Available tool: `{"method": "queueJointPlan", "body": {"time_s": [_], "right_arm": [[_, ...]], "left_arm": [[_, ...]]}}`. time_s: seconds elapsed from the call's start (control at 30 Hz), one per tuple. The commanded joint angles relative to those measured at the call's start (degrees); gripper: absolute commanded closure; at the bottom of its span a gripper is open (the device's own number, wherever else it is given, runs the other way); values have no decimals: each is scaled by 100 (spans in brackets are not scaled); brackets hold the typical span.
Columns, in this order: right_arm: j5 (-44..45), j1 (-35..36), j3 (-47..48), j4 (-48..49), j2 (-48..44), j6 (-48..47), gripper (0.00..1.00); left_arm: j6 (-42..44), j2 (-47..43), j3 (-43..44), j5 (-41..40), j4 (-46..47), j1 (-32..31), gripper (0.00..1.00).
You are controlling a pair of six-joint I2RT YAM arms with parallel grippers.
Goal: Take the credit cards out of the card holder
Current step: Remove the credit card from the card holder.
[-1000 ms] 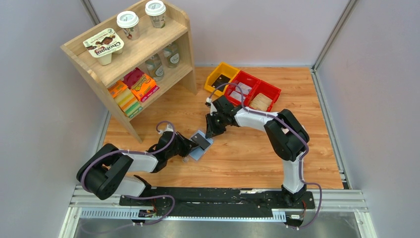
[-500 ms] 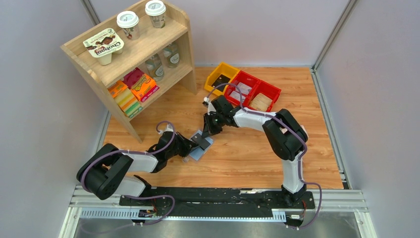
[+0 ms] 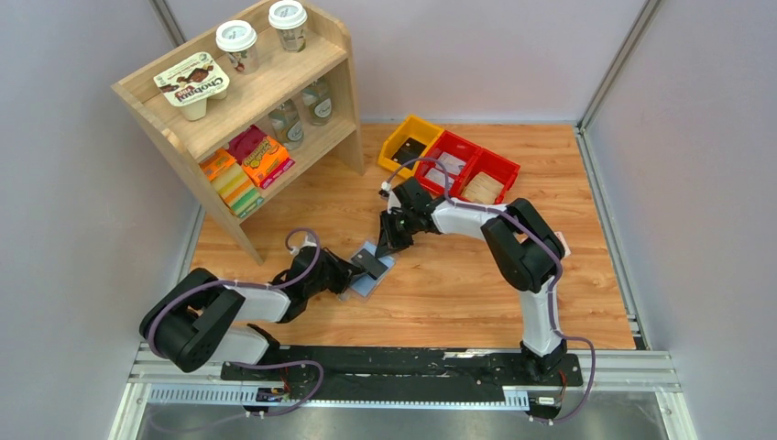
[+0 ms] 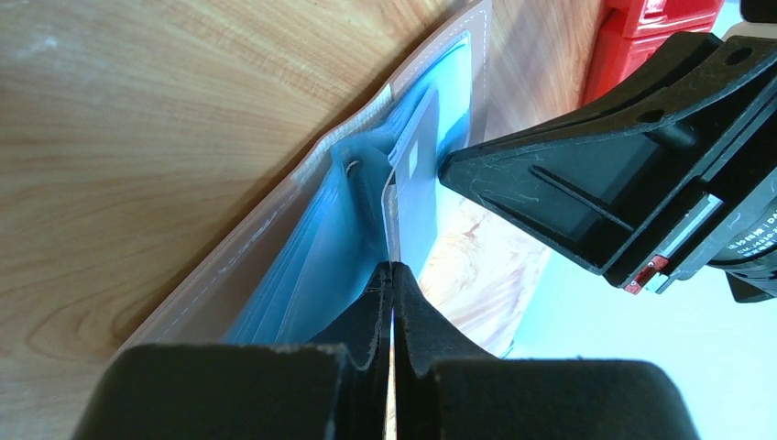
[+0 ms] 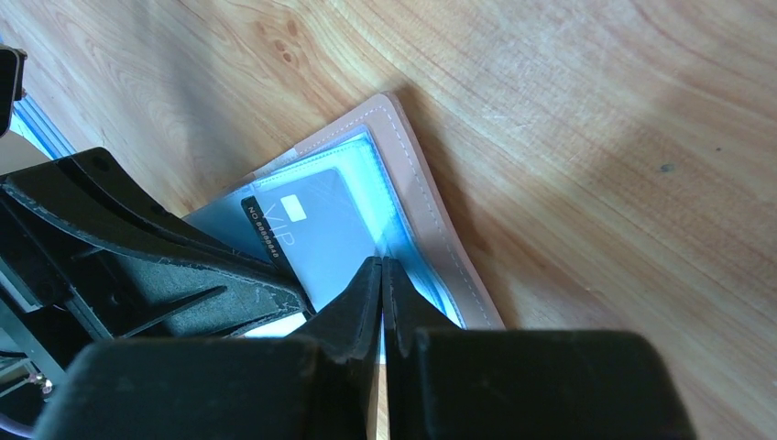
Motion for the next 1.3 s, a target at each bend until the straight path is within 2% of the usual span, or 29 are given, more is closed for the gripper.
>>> {"method": "queueJointPlan", "body": {"time_s": [0.0,0.27,0.33,0.37,0.43,0.5,0.73,0.83,0.97,1.13,1.2,1.27], "right_arm": [[608,-33,-28,-513,307,-101,96],[555,-33,-10,-495,351,-118,96],[529,-33,-19,-469,342,-118,96],[511,-33,-28,-451,333,-118,96],[502,-33,-36,-425,316,-118,96],[493,-33,-45,-416,307,-118,96],[432,-33,-63,-363,307,-118,96],[423,-33,-63,-355,316,-127,96],[440,-33,-63,-363,325,-127,96],[511,-33,-72,-354,307,-127,96],[528,-33,-72,-363,289,-127,96],[555,-33,-72,-355,281,-127,96]], "left_arm": [[-117,-252,-178,-40,-365,-12,100],[-56,-858,-248,-356,-954,-12,97],[-47,-937,-275,-427,-1007,-12,86],[-38,-972,-275,-427,-1033,-12,77],[-3,-973,-266,-584,-1033,-12,69],[23,-947,-248,-647,-1016,-12,64],[146,-701,-239,-823,-762,110,61],[234,-613,-231,-805,-586,190,62],[357,-516,-196,-814,-410,260,68],[375,-551,-248,-796,-357,278,90],[366,-664,-283,-753,-426,269,97],[305,-867,-336,-709,-584,278,100]]}}
